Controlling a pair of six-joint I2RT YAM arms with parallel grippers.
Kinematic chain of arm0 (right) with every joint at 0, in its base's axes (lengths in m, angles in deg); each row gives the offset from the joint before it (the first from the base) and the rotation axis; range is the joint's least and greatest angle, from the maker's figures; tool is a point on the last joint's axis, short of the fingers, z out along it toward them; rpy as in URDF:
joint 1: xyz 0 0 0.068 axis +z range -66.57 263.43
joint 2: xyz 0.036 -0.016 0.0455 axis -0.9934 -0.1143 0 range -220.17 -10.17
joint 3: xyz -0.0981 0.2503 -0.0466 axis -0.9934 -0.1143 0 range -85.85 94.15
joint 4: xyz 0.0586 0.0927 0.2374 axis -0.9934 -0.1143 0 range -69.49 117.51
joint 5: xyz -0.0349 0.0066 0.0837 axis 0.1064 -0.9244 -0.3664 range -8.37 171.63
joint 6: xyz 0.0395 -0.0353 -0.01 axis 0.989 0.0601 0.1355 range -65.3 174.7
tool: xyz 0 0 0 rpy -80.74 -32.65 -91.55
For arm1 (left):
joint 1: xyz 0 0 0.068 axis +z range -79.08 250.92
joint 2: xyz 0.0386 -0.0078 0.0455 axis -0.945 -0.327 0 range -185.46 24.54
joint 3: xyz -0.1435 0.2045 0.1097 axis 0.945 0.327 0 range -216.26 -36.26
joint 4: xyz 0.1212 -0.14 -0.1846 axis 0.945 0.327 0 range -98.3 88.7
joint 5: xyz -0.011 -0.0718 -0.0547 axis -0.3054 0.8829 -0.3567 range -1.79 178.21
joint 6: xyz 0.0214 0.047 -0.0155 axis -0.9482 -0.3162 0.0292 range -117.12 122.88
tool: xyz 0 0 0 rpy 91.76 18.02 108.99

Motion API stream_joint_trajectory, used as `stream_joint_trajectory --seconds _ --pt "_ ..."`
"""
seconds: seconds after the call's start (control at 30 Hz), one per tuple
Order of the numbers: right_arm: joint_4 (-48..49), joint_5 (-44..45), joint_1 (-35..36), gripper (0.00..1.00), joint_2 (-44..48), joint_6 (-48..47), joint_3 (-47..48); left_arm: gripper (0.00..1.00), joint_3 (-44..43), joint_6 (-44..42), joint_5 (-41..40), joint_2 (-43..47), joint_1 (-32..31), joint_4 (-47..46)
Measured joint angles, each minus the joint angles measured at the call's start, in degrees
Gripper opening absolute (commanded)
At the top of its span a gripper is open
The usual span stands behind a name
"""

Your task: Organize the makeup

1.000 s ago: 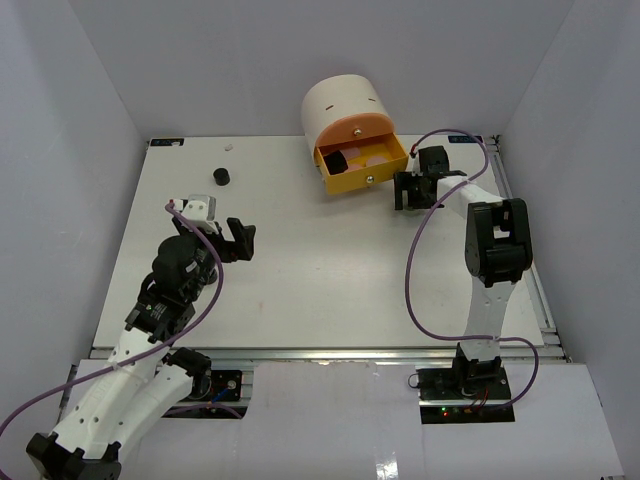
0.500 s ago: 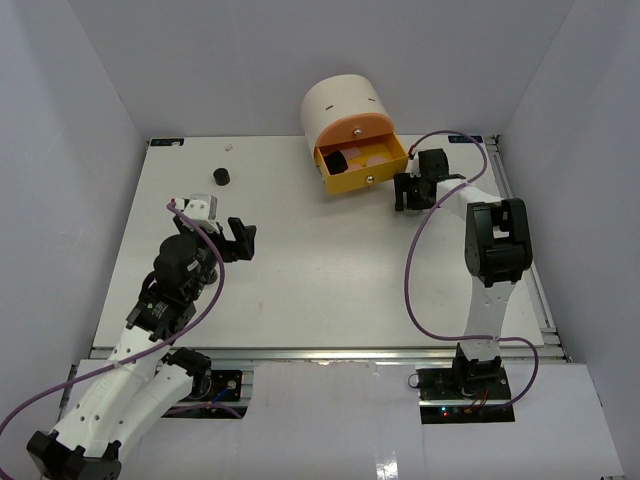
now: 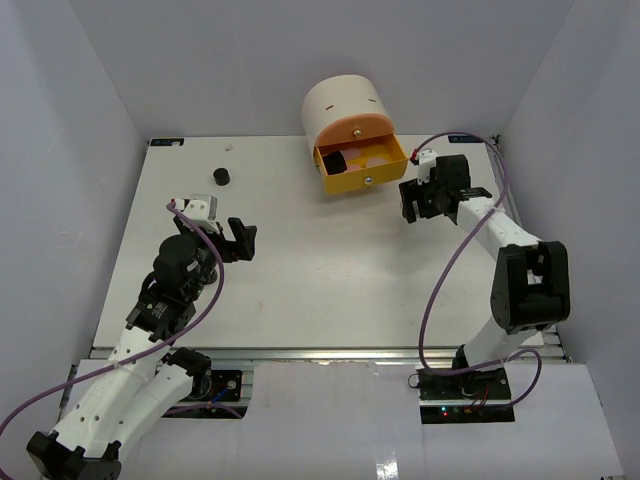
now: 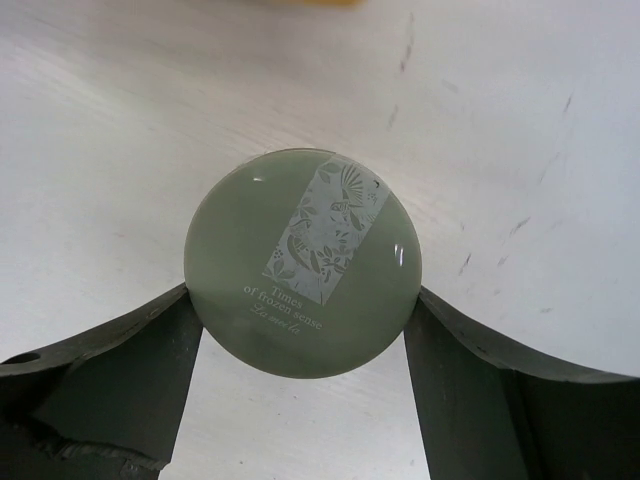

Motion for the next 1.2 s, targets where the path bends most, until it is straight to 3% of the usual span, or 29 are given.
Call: stream_joint_trajectory --seconds 0.17,0.4,0.5,0.7,0.9,1.2 --pt "-1.1 -8.3 0.3 0.08 7.6 -5.2 2.0 0.98 0.0 0.0 0.1 0.1 0.0 0.0" --pt "-2.0 -12.4 5.4 0.12 4.2 -6.3 16.5 0.98 0.0 0.0 0.0 0.1 0.0 0.0" --pt "-1.4 -12.7 7.3 0.27 -0.7 -5.2 24.3 0.98 0.0 0.0 0.0 0.1 0.0 0.0" --pt "-1.9 -12.3 8.0 0.44 -11.3 -2.9 35.1 0.98 0.1 0.0 0.1 0.1 0.0 0.0" --pt "-3.3 -11.0 8.0 0.74 -16.4 -1.9 36.6 0.98 0.1 0.0 0.1 0.1 0.1 0.0" --pt "-4.1 -10.4 8.0 0.93 -16.9 -2.1 36.7 0.98 0.1 0.0 0.4 0.0 0.1 0.0"
